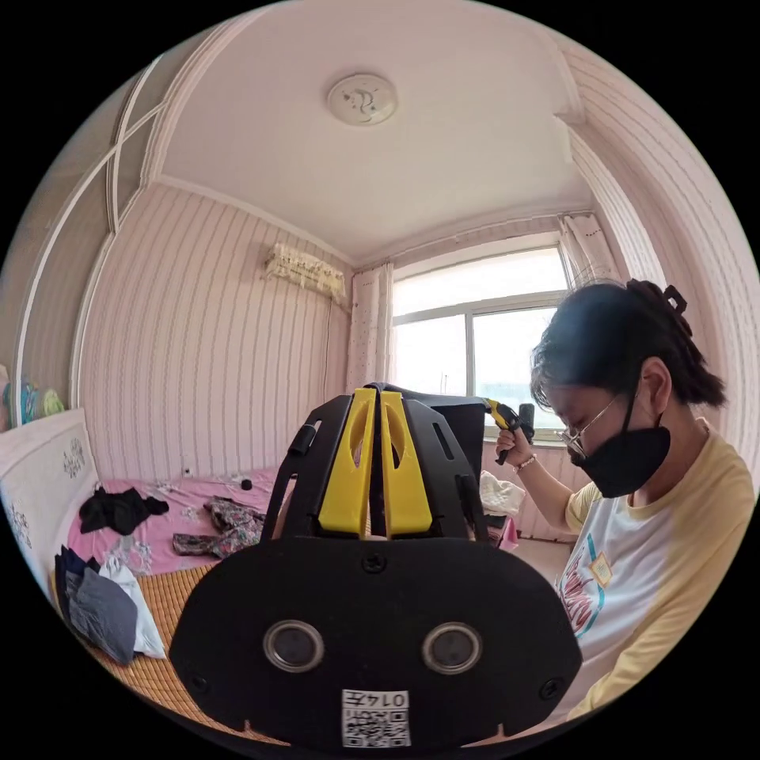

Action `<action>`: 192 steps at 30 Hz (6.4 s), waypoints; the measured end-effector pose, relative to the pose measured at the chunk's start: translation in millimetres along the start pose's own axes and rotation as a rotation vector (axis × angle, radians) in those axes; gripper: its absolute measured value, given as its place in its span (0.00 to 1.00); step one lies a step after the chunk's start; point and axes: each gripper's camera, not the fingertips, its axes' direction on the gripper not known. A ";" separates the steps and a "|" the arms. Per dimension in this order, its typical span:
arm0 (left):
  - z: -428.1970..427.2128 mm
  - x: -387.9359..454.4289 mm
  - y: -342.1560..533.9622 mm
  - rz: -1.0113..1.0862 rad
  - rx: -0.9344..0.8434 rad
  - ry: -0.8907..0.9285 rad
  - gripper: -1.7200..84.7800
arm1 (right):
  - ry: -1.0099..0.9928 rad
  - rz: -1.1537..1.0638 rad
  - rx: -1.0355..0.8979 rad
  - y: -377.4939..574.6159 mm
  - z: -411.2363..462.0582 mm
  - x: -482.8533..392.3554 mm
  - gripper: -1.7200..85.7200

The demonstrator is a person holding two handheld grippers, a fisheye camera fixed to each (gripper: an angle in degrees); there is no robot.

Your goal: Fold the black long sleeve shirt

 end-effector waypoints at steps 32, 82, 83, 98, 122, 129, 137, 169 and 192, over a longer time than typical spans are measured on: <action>93.4 -209.5 344.9 -0.704 -0.820 -0.300 0.01 | 0.275 0.890 -0.688 435.9 100.5 205.0 0.03; 90.3 -263.7 480.6 -0.876 -1.239 -0.378 0.01 | 0.527 0.793 -1.227 560.6 122.0 186.3 0.05; 86.5 -261.1 479.7 -0.872 -1.224 -0.384 0.01 | 0.532 0.784 -1.224 557.4 119.4 183.0 0.05; 132.1 -238.4 477.1 -0.681 -1.058 -0.265 0.02 | 0.816 0.374 -1.085 498.8 84.4 140.2 0.09; 420.9 -322.9 584.0 -0.566 -1.049 -0.002 0.02 | 0.731 0.574 -1.011 491.7 263.4 565.9 0.12; 432.3 -326.7 593.4 -0.612 -1.020 0.006 0.01 | 0.734 0.599 -1.002 479.8 271.7 575.9 0.08; 465.8 -309.7 571.5 -0.523 -1.074 -0.054 0.01 | 0.682 0.408 -0.698 318.3 119.3 445.2 0.06; 657.1 -210.6 558.3 -0.305 -1.039 0.218 0.01 | 0.538 0.741 -0.595 303.8 -21.3 372.3 0.04; 774.0 -275.6 590.9 -0.298 -1.109 0.092 0.01 | 0.992 0.676 -0.441 290.8 -70.0 340.8 0.03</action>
